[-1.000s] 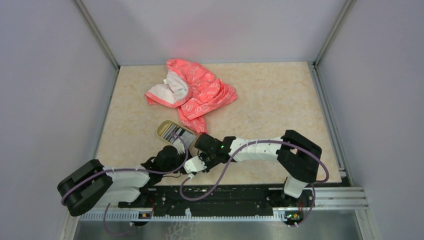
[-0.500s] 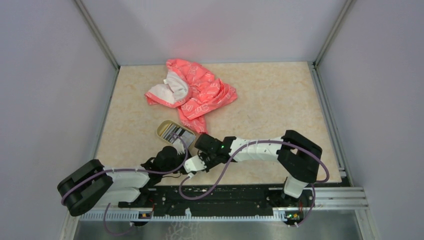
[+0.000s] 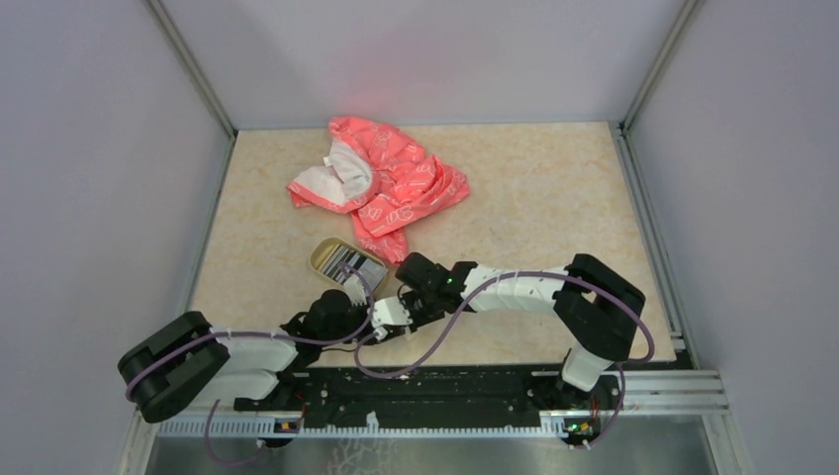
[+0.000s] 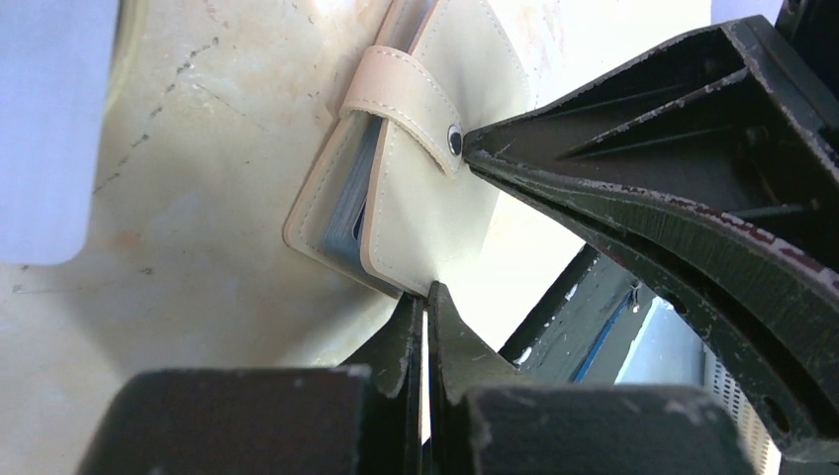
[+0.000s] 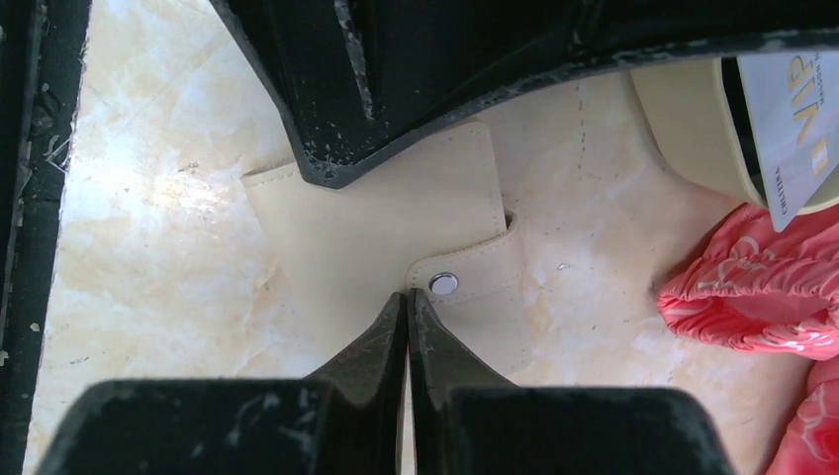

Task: Put the credit cards into the card holder
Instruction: Open the card holder at the center of the board.

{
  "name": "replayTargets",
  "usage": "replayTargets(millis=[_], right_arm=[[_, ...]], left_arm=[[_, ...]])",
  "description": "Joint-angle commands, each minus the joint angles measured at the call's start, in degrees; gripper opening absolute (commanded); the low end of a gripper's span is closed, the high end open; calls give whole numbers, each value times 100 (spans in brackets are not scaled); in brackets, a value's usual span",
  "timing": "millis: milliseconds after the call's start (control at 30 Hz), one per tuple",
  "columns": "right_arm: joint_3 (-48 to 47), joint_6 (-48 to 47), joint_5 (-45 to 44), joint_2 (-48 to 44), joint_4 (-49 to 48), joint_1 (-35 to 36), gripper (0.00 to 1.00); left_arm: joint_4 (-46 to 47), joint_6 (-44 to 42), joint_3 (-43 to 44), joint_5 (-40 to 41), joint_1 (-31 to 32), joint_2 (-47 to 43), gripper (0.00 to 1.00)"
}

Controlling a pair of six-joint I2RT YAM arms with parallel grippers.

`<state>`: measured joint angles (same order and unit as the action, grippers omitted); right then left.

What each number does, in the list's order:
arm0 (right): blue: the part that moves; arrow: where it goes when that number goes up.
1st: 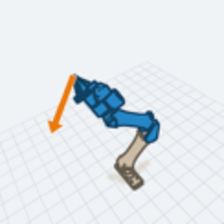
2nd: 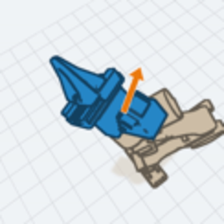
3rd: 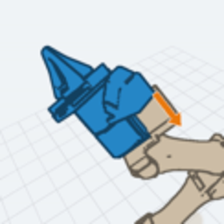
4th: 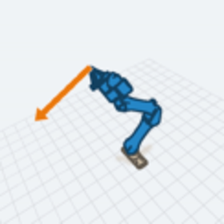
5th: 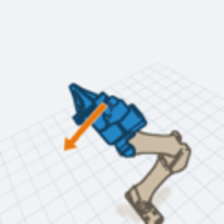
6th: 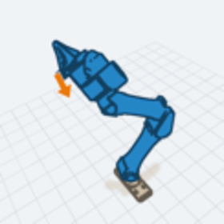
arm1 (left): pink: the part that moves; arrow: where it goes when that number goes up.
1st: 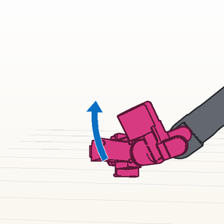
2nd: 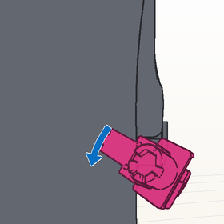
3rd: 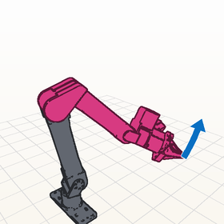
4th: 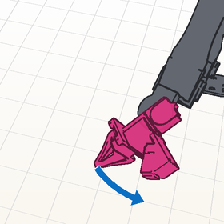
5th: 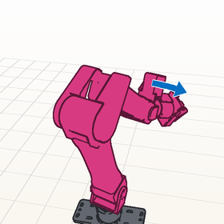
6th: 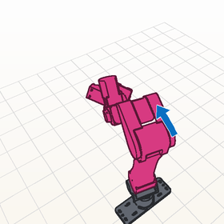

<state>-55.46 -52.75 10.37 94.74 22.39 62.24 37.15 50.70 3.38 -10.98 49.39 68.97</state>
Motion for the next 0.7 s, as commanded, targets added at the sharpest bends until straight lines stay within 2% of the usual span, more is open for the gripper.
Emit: replayTargets(millis=[0, 100, 200, 433, 667], right_arm=[[156, 181, 403, -174, -566, -174, 0], [248, 203, 435, -316, -699, -212, 2], [349, 196, 470, -484, -756, -209, 19], [591, 28, 614, -890, -836, -211, 40], [429, -257, 774, -599, -316, -66, 42]], left_arm=[[58, -236, -144, -341, 80, 233, 0], [226, -231, -165, -441, 80, 277, 0], [335, -227, -166, -523, 80, 296, 0], [818, -65, -223, -780, 80, 361, 0], [1209, 28, -215, -969, 89, 656, 0]])
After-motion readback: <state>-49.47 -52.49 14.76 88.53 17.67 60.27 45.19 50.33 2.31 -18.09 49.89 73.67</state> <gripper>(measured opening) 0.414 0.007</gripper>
